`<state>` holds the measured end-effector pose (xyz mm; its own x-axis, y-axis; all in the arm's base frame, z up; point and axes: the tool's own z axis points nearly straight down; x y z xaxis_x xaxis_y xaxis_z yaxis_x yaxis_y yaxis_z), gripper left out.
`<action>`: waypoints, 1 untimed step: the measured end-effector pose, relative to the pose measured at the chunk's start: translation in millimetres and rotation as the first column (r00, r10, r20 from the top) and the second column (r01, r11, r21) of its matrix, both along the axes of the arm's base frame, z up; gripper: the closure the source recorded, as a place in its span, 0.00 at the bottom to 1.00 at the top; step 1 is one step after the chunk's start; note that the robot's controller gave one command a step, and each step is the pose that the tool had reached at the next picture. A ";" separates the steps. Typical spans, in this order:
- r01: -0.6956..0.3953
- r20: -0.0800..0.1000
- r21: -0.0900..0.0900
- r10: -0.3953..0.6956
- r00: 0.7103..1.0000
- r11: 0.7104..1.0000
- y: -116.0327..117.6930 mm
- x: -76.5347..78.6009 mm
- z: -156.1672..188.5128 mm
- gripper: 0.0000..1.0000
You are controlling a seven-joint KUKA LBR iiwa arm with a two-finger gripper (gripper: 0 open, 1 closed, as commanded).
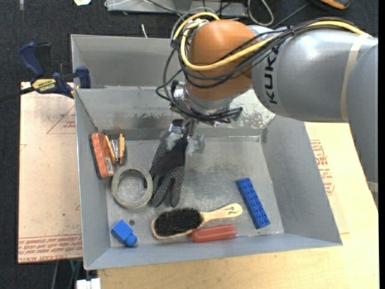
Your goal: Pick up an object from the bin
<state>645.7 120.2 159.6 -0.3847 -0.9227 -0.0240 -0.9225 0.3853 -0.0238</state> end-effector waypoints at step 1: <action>0.003 0.000 0.002 -0.003 1.000 1.000 0.6 -0.1 9.5 1.00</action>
Offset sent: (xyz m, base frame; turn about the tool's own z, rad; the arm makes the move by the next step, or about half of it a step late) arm -0.0001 0.0004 0.0109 0.0018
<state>645.6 120.8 169.1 -0.3871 -0.9217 -0.0256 -0.9215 0.3877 -0.0235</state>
